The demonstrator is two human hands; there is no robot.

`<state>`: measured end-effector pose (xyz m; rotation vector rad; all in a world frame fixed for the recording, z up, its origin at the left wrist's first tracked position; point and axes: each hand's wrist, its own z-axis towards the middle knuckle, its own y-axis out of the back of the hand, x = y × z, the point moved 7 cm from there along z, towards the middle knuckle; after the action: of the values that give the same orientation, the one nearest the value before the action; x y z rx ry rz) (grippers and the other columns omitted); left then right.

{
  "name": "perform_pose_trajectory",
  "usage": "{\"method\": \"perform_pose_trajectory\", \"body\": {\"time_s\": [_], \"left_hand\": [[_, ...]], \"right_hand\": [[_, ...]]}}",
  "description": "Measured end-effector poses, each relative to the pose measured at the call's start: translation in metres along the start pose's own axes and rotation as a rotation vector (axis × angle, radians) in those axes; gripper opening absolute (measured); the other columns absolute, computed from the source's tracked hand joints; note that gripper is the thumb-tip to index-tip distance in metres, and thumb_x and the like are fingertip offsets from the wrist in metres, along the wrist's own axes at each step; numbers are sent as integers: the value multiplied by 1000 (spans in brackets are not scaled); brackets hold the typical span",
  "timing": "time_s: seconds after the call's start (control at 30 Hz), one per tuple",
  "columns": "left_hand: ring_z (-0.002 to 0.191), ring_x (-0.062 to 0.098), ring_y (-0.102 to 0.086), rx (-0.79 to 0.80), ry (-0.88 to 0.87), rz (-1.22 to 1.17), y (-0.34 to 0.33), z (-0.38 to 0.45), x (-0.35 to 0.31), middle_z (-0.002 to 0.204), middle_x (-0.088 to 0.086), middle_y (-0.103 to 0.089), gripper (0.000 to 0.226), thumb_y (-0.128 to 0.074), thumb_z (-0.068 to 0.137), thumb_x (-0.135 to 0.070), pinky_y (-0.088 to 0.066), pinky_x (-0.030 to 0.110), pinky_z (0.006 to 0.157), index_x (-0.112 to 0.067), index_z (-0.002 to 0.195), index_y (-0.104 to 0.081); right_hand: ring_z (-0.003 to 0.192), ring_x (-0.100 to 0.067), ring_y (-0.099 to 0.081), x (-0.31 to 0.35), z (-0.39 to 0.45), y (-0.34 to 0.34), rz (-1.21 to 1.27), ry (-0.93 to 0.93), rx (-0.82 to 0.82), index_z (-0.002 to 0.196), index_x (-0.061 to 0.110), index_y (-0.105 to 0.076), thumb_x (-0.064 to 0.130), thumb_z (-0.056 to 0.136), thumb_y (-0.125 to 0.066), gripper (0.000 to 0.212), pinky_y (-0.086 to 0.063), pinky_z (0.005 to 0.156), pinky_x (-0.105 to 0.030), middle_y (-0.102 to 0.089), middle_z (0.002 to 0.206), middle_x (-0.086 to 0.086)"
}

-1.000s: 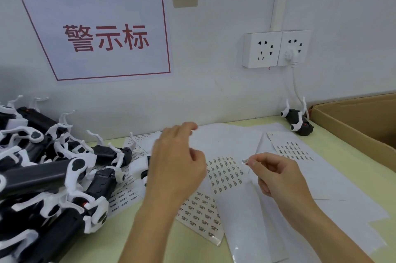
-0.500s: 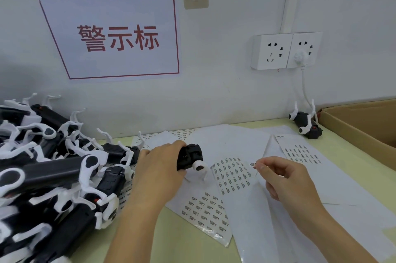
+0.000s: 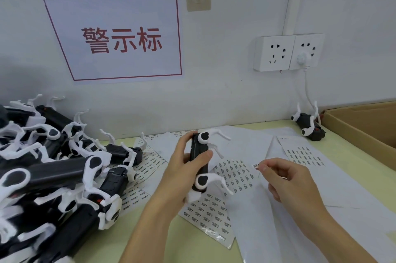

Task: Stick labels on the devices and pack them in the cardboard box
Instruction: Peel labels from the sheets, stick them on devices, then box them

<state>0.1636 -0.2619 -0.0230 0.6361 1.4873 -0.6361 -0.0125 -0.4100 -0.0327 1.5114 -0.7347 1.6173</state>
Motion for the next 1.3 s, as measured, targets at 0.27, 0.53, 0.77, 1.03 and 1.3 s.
{"method": "perform_pose_trajectory", "body": {"time_s": [0.27,0.53,0.77,1.03,1.3], "left_hand": [[77,31,-66,190,-2,-273,-35,0,17,93,16,-66,44,-58,97,-7,-55,40,72,-41,125,-61],[85,30,-65,121,2,-320,-35,10,30,94,13,-71,44,-64,89,-20,-53,48,87,-44,126,-64],[81,30,-66,97,14,-358,-33,17,35,93,14,-72,45,-55,87,-24,-55,49,87,-48,123,-65],[75,28,-66,149,18,-393,-38,18,34,91,15,-72,51,-47,86,-16,-57,40,74,-50,118,-67],[83,31,-70,165,8,-356,-37,18,31,102,20,-72,52,-55,83,-18,-58,46,82,-50,123,-63]], "right_hand": [[46,-8,-41,3,0,0,-17,35,6,75,28,-76,15,92,-68,23,-34,57,-28,-51,53,6],[44,-4,-42,4,0,1,-32,54,4,74,30,-76,14,92,-67,26,-34,56,-26,-52,51,9],[47,-5,-42,14,3,0,-96,108,6,77,32,-75,16,92,-68,24,-36,57,-28,-53,54,7],[51,-9,-43,72,29,-35,-334,274,259,72,29,-71,20,92,-66,22,-38,56,-24,-52,54,6],[55,-6,-42,74,35,-60,-458,416,343,71,30,-68,20,89,-69,20,-36,55,-16,-47,56,5]]}}
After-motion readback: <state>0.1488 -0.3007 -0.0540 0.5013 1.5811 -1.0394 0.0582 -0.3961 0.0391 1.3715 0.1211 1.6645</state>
